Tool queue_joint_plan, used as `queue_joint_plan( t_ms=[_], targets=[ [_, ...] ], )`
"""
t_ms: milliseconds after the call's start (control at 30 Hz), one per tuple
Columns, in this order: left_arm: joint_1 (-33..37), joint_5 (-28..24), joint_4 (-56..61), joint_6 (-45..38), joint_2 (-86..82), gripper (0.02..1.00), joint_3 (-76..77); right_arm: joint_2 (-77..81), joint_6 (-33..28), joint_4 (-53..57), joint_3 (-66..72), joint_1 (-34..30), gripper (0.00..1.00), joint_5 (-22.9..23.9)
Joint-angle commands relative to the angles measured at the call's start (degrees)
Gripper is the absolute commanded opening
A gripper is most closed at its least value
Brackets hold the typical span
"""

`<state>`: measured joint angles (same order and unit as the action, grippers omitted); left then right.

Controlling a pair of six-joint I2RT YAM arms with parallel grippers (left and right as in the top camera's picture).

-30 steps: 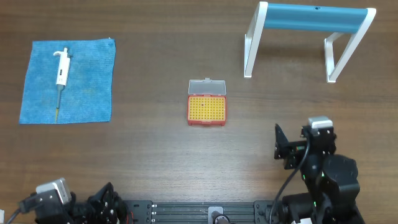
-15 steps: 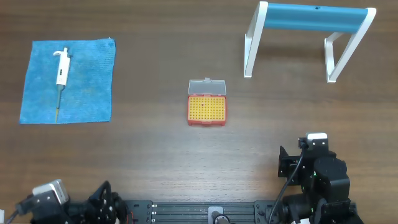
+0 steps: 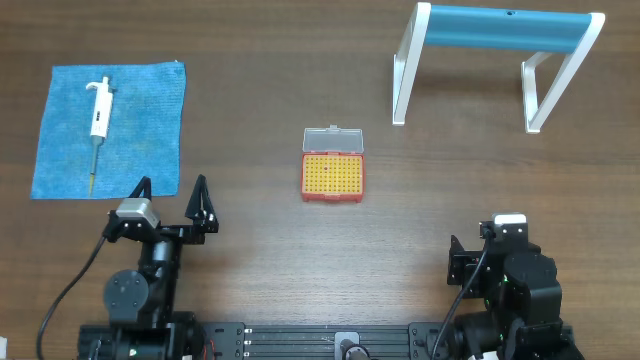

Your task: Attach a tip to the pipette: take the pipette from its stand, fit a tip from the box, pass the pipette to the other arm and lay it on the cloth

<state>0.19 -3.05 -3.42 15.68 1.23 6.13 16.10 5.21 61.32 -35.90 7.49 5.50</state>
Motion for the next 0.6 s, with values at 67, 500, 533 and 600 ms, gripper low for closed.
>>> queue_joint_plan(
  t_ms=[67, 500, 533, 600],
  targets=[
    [3.17, -3.21, 7.91, -5.73, -1.01, 0.989, -5.81, -0.39, -0.79, -0.26, 0.07, -0.2, 0.855, 0.5],
    [-0.85, -2.99, -0.7, -5.68, -1.03, 0.993, -5.81, -0.39, -0.81, -0.26, 0.07, -0.2, 0.855, 0.5],
    [-0.79, -3.02, -0.7, -5.68, -1.03, 0.989, -5.81, -0.39, -0.81, -0.26, 0.07, -0.2, 0.855, 0.5],
    [-0.81, -3.02, -0.7, -5.68, -1.03, 0.991, -5.81, -0.39, -0.81, -0.26, 0.07, -0.2, 0.855, 0.5]
  ],
)
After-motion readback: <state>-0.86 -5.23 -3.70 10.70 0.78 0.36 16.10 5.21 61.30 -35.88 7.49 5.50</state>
